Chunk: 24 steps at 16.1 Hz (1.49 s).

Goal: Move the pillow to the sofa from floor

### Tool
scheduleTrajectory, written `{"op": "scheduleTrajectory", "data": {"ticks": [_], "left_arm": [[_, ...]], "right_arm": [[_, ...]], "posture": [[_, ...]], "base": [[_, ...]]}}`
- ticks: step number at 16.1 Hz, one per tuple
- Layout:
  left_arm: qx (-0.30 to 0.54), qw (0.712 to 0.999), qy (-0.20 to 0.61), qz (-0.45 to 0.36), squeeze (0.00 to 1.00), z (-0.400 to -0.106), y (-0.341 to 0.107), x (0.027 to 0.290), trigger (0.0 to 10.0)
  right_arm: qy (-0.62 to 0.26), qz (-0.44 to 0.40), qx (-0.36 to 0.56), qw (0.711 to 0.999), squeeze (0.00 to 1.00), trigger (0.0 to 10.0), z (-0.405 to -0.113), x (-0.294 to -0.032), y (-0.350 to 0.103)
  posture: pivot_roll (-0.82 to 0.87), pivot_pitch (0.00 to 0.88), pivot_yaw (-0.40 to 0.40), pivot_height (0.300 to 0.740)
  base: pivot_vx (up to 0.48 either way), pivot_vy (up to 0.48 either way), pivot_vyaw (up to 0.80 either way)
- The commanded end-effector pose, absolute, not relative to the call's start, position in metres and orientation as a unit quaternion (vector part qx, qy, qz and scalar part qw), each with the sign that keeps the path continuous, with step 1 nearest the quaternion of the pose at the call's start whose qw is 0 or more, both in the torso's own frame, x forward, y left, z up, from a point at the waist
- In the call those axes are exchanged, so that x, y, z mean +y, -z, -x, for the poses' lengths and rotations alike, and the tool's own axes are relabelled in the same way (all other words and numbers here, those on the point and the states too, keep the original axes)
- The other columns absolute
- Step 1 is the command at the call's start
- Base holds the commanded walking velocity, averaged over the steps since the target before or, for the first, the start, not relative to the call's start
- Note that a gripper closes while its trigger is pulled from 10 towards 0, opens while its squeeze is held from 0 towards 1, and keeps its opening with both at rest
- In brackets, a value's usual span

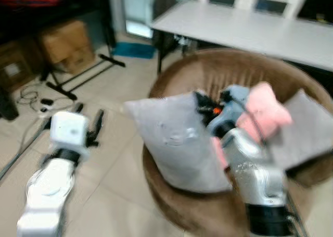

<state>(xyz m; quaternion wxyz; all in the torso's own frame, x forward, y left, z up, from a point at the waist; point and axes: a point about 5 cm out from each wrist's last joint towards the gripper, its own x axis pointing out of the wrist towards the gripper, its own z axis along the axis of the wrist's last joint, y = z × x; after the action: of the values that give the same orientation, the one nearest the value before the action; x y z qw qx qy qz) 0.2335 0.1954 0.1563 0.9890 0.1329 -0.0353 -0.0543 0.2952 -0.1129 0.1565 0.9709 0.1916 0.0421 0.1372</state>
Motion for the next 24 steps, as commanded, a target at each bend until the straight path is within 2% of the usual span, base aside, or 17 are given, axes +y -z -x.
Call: {"op": "scheduleTrajectory", "data": {"ticks": [1,11,13,16,24], "left_arm": [[-0.041,0.988,0.052,-0.142,0.00,-0.234,-0.161,0.199,10.0],[-0.044,0.986,0.061,-0.150,0.00,-0.239,-0.164,0.201,10.0],[-0.045,0.978,0.061,-0.195,0.00,-0.241,-0.166,0.201,10.0],[-0.046,0.982,0.054,-0.174,0.00,-0.240,-0.165,0.202,10.0],[-0.027,0.982,0.074,-0.171,0.00,-0.236,-0.156,0.199,10.0]], "right_arm": [[-0.151,-0.196,0.018,0.969,0.00,10.0,-0.295,-0.107,-0.168],[-0.140,-0.200,0.017,0.970,0.00,10.0,-0.296,-0.106,-0.170],[-0.135,-0.200,0.013,0.970,0.00,10.0,-0.297,-0.107,-0.171],[-0.124,-0.207,-0.004,0.971,0.00,10.0,-0.299,-0.108,-0.176],[-0.101,-0.224,-0.013,0.969,0.00,10.0,-0.305,-0.113,-0.181]], "posture": [[0.04,0.000,-0.007,0.740],[0.04,0.000,0.012,0.740],[0.04,0.000,0.014,0.740],[0.04,0.000,0.015,0.740],[0.04,0.000,0.000,0.740]], "base": [[0.000,0.480,-0.80],[0.000,0.480,-0.80],[0.000,-0.480,-0.80],[0.000,-0.400,0.00],[0.000,0.000,0.00]]}}
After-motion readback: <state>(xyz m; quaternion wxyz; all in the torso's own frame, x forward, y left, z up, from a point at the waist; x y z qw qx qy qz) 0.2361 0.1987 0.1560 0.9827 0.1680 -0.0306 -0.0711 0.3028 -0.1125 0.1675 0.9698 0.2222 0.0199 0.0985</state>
